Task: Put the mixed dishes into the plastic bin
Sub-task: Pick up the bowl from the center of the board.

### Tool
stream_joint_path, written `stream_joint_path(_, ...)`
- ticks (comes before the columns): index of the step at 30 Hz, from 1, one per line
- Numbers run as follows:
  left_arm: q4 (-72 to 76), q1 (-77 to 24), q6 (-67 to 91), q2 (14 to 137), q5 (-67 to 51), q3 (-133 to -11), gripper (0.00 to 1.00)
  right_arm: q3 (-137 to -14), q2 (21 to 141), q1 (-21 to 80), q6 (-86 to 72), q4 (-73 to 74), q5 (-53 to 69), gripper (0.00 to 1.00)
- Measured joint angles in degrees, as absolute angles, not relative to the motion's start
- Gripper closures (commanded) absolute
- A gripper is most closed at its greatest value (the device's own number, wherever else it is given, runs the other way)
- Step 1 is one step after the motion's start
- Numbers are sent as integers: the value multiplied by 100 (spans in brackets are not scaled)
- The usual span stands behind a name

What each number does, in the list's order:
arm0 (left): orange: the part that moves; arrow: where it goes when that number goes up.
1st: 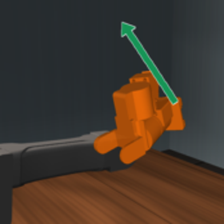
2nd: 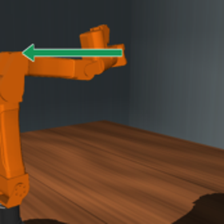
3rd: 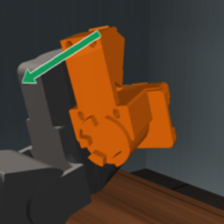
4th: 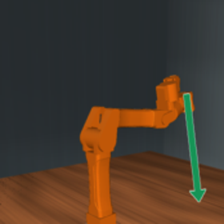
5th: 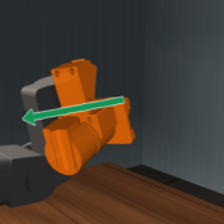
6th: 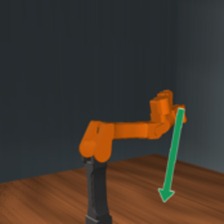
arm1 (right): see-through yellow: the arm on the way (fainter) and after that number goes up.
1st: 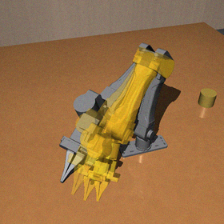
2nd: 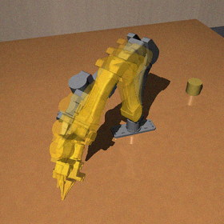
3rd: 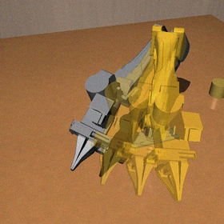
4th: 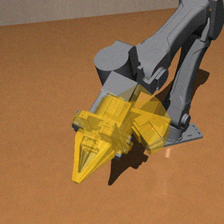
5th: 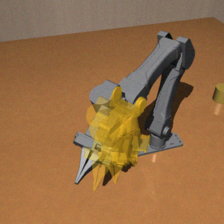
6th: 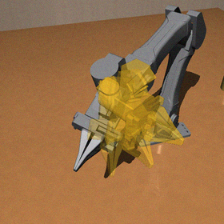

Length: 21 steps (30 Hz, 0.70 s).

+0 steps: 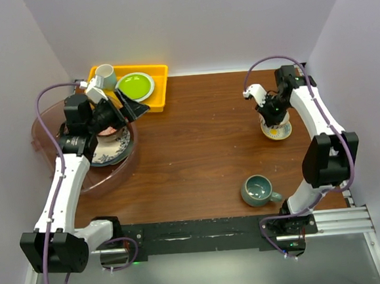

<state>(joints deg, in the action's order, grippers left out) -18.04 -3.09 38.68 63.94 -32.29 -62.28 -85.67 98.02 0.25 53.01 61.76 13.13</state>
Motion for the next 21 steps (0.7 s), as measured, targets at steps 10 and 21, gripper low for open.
stream_joint_path(10,-1673,-615,4239,6611,-3321,-6198,0,-8641,8936,412,5516,6383,2316,100)
stream_joint_path(21,-1767,-1946,4556,7330,-2611,-6311,0,-7902,8281,2388,5063,6121,2851,100)
